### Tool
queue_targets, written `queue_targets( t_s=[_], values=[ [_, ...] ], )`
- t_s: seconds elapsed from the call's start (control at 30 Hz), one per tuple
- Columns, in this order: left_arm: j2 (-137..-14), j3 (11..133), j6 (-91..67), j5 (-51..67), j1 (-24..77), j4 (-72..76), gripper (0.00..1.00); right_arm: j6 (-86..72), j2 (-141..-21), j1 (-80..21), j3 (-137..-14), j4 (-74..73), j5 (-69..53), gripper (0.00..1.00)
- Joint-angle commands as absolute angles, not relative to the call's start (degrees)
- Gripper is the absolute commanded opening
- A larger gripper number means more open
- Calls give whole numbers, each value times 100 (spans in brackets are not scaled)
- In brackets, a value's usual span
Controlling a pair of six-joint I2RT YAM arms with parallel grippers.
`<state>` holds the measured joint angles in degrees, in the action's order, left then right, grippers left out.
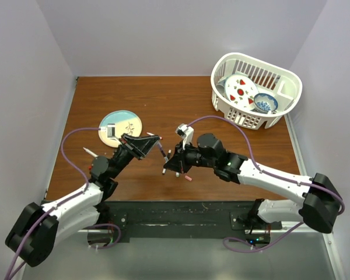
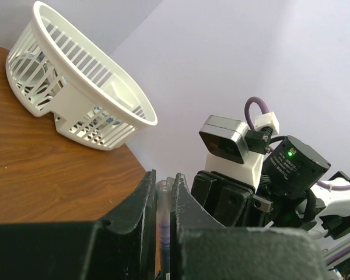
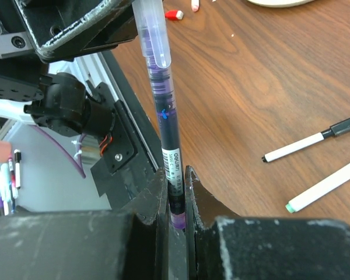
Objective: Insert the pens into the pen caps
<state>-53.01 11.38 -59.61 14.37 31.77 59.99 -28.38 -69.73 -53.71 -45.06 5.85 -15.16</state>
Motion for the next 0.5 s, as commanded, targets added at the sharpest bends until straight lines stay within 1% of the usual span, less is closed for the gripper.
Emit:
queue_targets(
  t_s=[0.0, 0.03, 0.07, 0.17, 0.3, 0.33, 0.47],
  values=[
    [-5816, 493, -6388, 3876, 3937, 6027, 0, -3164, -6917, -4667, -5677, 3444, 71, 0],
    [-5949, 440, -6546, 4033, 3946, 6316, 0, -3164, -6926, -4641, -5678, 3628, 36, 0],
    [-6089, 387, -6913, 4112, 3964, 6972, 0, -3173, -6943, -4641, -5669, 3752, 18, 0],
    [-6529, 264, -7190, 4105, 4060, 7575, 0, -3147, -6987, -4623, -5616, 4165, -114, 0],
    [-6390, 369, -6786, 3991, 4140, 6646, 0, -2839, -6952, -4571, -5730, 4104, -27, 0],
    [-6346, 404, -6637, 3947, 4140, 6227, 0, -2761, -6935, -4562, -5783, 3991, -9, 0],
    [-6109, 684, -6662, 4034, 4148, 5670, 0, -2312, -7092, -4553, -6230, 3762, 18, 0]
  ],
)
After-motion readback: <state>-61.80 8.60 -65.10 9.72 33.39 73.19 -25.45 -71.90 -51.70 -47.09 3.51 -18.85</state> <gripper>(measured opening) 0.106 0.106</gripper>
